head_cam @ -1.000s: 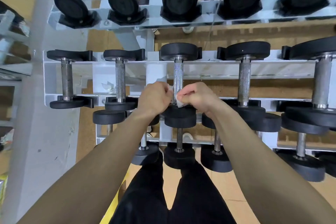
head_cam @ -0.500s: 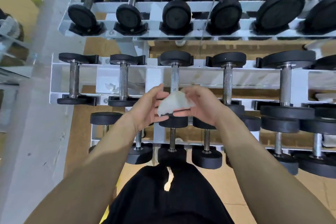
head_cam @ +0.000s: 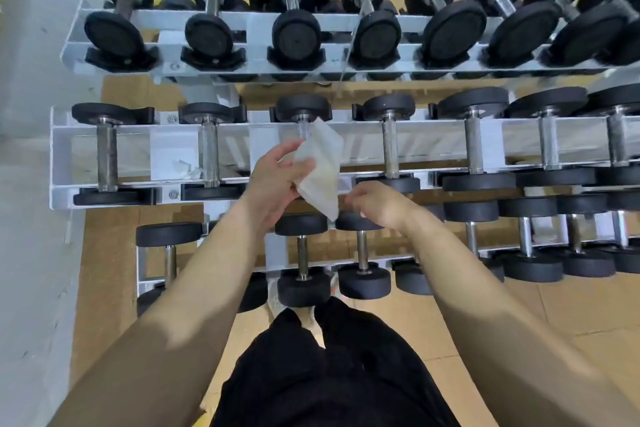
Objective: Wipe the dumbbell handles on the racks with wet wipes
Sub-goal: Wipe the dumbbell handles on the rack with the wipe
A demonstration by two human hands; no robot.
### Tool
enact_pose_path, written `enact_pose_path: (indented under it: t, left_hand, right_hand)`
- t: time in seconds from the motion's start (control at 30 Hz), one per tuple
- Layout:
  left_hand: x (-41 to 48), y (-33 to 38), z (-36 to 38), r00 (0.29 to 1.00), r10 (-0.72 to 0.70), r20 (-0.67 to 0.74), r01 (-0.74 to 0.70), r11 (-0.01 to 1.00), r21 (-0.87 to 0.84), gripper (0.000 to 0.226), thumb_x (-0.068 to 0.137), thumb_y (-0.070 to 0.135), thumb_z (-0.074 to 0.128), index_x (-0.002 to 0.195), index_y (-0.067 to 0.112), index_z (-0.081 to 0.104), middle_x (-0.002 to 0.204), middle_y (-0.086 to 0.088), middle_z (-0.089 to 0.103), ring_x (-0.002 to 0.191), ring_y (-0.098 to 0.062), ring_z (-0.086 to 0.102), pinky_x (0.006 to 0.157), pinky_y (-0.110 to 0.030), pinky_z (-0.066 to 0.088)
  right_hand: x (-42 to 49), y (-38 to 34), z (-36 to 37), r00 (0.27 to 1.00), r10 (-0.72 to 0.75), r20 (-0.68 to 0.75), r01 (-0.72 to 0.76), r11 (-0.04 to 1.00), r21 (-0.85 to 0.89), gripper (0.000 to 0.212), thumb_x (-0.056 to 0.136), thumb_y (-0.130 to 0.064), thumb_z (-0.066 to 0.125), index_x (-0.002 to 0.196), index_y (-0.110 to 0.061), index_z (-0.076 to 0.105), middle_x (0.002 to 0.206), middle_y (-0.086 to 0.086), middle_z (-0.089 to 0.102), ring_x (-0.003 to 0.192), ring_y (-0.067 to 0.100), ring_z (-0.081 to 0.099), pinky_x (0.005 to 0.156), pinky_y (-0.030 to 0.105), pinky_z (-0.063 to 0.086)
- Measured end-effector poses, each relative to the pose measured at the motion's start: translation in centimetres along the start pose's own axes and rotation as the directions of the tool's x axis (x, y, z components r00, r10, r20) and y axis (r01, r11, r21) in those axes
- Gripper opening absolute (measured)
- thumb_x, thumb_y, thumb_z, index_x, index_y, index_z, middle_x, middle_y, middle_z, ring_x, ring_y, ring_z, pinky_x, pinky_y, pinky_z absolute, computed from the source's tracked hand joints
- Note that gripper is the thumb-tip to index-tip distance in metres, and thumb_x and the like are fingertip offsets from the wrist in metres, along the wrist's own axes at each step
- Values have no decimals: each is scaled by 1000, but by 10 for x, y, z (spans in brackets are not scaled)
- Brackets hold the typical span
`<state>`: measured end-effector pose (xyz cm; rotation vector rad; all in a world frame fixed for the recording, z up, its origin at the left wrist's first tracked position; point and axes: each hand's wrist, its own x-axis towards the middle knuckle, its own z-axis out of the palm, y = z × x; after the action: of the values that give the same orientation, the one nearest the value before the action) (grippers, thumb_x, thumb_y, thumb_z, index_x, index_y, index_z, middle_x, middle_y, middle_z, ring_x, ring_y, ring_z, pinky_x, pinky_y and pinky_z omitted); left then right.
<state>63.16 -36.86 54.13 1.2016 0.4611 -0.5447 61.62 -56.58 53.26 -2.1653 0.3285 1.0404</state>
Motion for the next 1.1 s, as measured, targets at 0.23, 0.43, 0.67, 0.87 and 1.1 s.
enact_pose_path:
  t: [0.23, 0.43, 0.67, 0.87, 1.1]
  left_hand:
    - [10, 3, 54, 990, 75, 123, -110, 947, 301, 33, 91, 11, 72, 120, 24, 65, 114, -7, 72, 104, -30, 71, 83, -46, 59]
    - [35, -6, 115, 981, 172, -88, -134, 936, 327, 10, 93, 21, 71, 102, 23, 67, 101, -1, 72, 95, -24, 68, 75, -34, 58]
    - [57, -26, 178, 928, 273, -255, -133, 879, 457, 12, 92, 24, 74, 92, 15, 65, 84, -3, 67, 73, -18, 62, 59, -24, 52]
    - [71, -53, 196, 868, 259, -424, -77, 913, 401, 14, 94, 26, 71, 92, 15, 63, 87, -1, 68, 75, -13, 62, 71, -27, 48]
    - [86, -58, 185, 988, -56, -144, 10, 953, -304, 39, 97, 30, 65, 131, 13, 62, 117, -6, 71, 106, -21, 69, 97, -41, 56]
  right_hand:
    - [-17, 14, -45, 979, -203, -17, 143, 624, 769, 59, 74, -13, 51, 132, -10, 57, 122, 10, 66, 112, 29, 65, 96, 42, 54]
    - [-10, 54, -94, 953, -291, -83, 282, 754, 593, 26, 99, -18, 56, 122, -29, 63, 116, -2, 68, 104, 12, 66, 100, 41, 54]
    - [22, 108, -167, 876, -468, -119, 482, 860, 166, 17, 97, -24, 66, 112, -21, 71, 141, -11, 47, 114, -6, 52, 93, 9, 42]
    - [47, 114, -184, 887, -419, -194, 458, 849, 263, 37, 105, -24, 53, 68, -22, 49, 64, -9, 43, 54, -4, 43, 57, 16, 32]
    - [85, 118, -171, 969, -241, -57, 225, 758, 613, 15, 103, -22, 58, 113, -28, 67, 124, 3, 68, 114, 26, 64, 98, 47, 53]
